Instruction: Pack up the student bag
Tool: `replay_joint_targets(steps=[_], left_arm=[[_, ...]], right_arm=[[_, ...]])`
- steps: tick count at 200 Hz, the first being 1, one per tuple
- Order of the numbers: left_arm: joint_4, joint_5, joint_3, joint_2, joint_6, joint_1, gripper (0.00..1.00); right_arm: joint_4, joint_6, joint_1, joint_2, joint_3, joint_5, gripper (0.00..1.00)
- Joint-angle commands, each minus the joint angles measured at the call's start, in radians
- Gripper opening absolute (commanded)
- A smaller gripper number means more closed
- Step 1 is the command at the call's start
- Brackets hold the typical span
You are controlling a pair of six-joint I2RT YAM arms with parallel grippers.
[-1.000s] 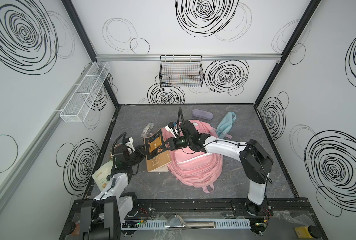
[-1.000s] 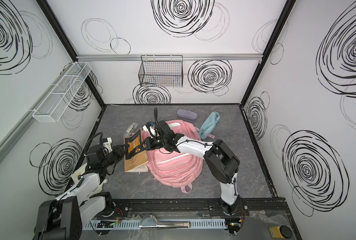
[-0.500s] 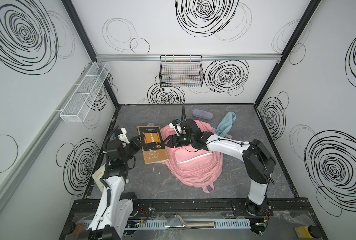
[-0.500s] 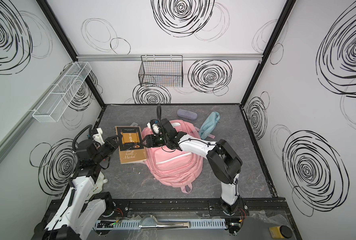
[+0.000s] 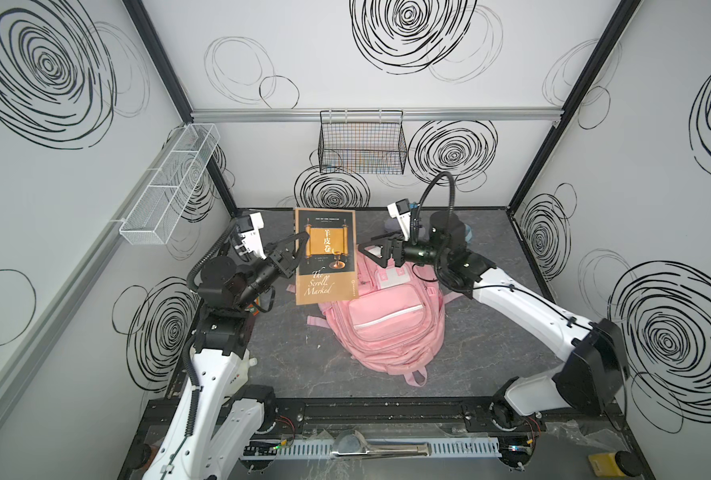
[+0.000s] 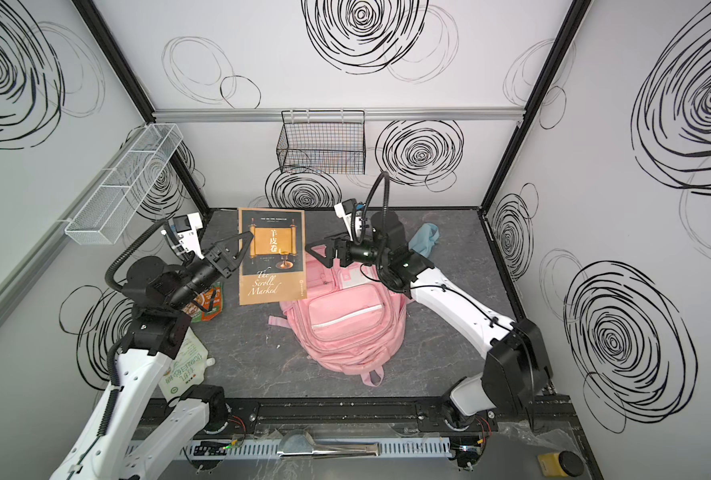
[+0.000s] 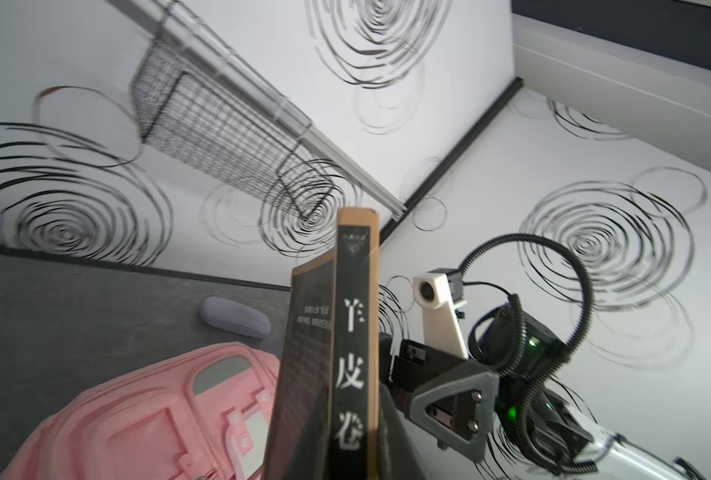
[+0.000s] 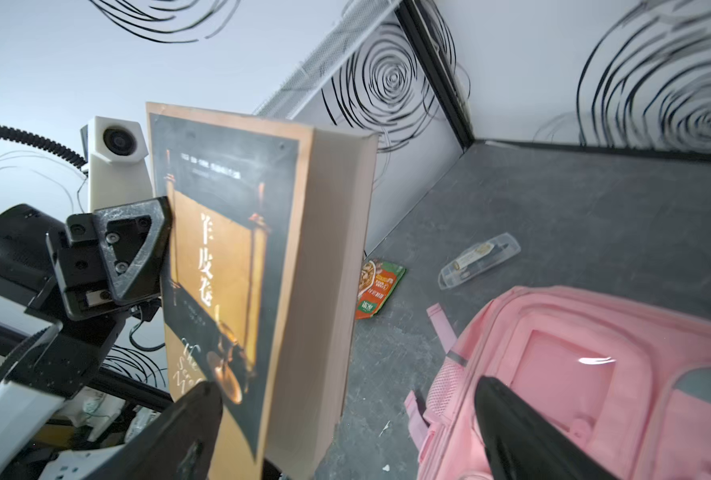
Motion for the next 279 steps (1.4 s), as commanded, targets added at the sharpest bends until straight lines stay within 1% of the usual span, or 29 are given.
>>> replay_joint_targets(steps=[1, 12, 23, 33, 45, 65, 87, 101, 117, 142, 168, 193, 226, 247, 272, 279], left_arm=[[0.008, 0.071, 0.104, 0.022, 0.169, -0.071, 0.00], [-0.086, 0.082, 0.143, 0.053, 0.251, -0.107, 0.00], [-0.169, 0.086, 0.171, 0.077, 0.338, -0.143, 0.00], [-0.219, 0.100, 0.183, 0.091, 0.399, -0.173, 0.00], [-0.268, 0.106, 0.194, 0.107, 0.452, -0.208, 0.00], [-0.346, 0.117, 0.216, 0.126, 0.552, -0.264, 0.00], [-0.403, 0.139, 0.223, 0.139, 0.662, -0.327, 0.00], [-0.426, 0.150, 0.219, 0.137, 0.724, -0.364, 0.00], [-0.438, 0.151, 0.205, 0.131, 0.772, -0.387, 0.00], [-0.424, 0.155, 0.173, 0.132, 0.801, -0.391, 0.00], [-0.374, 0.184, 0.141, 0.130, 0.805, -0.397, 0.00], [-0.335, 0.201, 0.124, 0.118, 0.800, -0.399, 0.00], [-0.301, 0.229, 0.098, 0.098, 0.789, -0.399, 0.00], [-0.298, 0.251, 0.088, 0.092, 0.795, -0.398, 0.00], [-0.282, 0.295, 0.087, 0.097, 0.795, -0.399, 0.00], [-0.277, 0.304, 0.088, 0.102, 0.792, -0.399, 0.00]], right_arm=[[-0.020, -0.291, -0.008, -0.157, 0.018, -0.015, 1.00], [-0.085, -0.451, -0.008, -0.229, 0.024, 0.009, 1.00], [-0.135, -0.575, -0.008, -0.286, 0.026, 0.046, 1.00], [-0.155, -0.638, -0.009, -0.322, 0.030, 0.058, 1.00], [-0.211, -0.709, -0.009, -0.332, 0.050, 0.037, 1.00], [-0.394, -0.785, -0.009, -0.263, 0.149, -0.076, 1.00], [-0.460, -0.778, -0.003, -0.193, 0.171, -0.126, 1.00], [-0.461, -0.777, 0.000, -0.179, 0.145, -0.128, 1.00], [-0.452, -0.784, 0.001, -0.177, 0.100, -0.180, 1.00], [-0.467, -0.786, 0.020, -0.158, 0.056, -0.309, 1.00], [-0.471, -0.788, 0.073, -0.150, 0.014, -0.306, 0.99], [-0.456, -0.775, 0.102, -0.141, -0.015, -0.318, 0.92], [-0.435, -0.767, 0.103, -0.141, -0.054, -0.404, 0.82], [-0.437, -0.761, 0.107, -0.138, -0.067, -0.438, 0.77], [-0.464, -0.761, 0.111, -0.130, -0.074, -0.448, 0.66], [-0.473, -0.761, 0.111, -0.128, -0.076, -0.446, 0.61]])
